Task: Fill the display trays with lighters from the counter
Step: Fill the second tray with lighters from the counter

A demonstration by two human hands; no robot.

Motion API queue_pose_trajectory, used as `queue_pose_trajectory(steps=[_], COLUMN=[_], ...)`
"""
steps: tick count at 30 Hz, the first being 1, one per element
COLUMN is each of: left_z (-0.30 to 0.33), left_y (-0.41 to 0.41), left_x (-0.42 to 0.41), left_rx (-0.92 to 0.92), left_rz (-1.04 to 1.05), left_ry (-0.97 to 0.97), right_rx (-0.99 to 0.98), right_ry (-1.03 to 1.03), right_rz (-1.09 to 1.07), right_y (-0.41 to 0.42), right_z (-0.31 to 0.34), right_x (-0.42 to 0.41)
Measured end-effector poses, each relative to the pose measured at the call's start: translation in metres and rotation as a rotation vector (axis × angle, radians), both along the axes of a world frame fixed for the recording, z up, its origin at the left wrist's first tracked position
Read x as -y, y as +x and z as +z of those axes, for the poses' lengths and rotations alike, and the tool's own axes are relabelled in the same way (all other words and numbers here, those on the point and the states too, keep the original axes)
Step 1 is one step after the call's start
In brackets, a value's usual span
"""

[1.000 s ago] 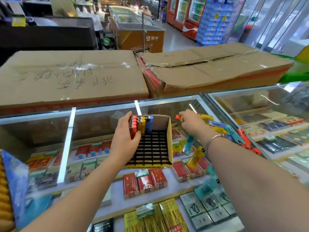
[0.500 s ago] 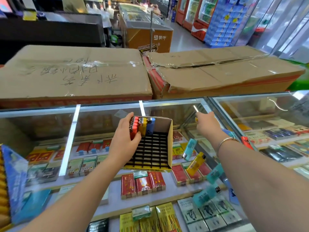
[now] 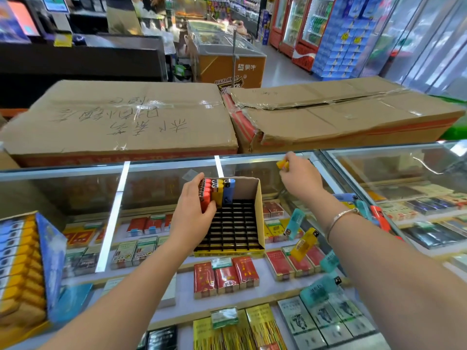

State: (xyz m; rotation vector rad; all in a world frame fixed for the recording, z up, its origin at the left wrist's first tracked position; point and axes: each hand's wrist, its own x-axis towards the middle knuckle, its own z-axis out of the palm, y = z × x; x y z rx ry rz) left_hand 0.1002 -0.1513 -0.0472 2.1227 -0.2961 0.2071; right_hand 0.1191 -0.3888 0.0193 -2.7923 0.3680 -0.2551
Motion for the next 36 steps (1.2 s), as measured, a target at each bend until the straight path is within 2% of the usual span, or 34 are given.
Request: queue_pose_trajectory(steps=[4, 6, 13, 16, 18, 21, 23, 26, 29, 32, 36], left_z=[-0.001, -0.001, -0.002, 0.003, 0.008, 0.026, 0.041, 0.058, 0.064, 0.069, 0.075], left_y=[-0.004, -0.007, -0.020, -0.028, -0.033, -0.040, -0.044, -0.049, -0.048, -0.042, -0.028], left_x=[-0.009, -0.016, -0.042, -0.049, -0.052, -0.054, -0.052, -0.046, -0.044, -0.048, -0.062], left_rx=[0.007, 0.010, 0.021, -0.008, 0.052, 0.253, 0.303, 0.164, 0.084, 0.063, 0.007], left_rz=[0.051, 0.053, 0.093, 0.097, 0.106, 0.077, 0.004, -0.098, -0.110, -0.094, -0.105], left_ry=[0.020, 0.026, 0.039, 0.036, 0.073, 0.116, 0.086, -0.104, -0.291, -0.343, -0.313], right_rx=[0.169, 0.183, 0.112, 0.053, 0.013, -0.030, -0.051, -0.077, -0.093, -0.058, 0.132], right_ry=[0.610, 0.836, 1.433, 1.613, 1.702, 1.779, 1.804, 1.833, 1.827, 1.673, 1.383], right_rz=[-0.010, -0.014, -0.106, -0.142, -0.151, -0.185, -0.182, -0.149, -0.082, -0.053, -0.095], right_y=[-0.007, -0.014, -0.035, -0.041, -0.045, -0.050, -0.053, -0.058, -0.060, -0.057, -0.049], right_z=[0.029, 0.039, 0.032, 0.023, 0.018, 0.011, 0.007, 0.003, 0.001, 0.001, 0.004], right_x=[-0.032, -0.047, -0.093, -0.109, -0.118, -0.128, -0.134, -0.140, -0.144, -0.143, -0.132])
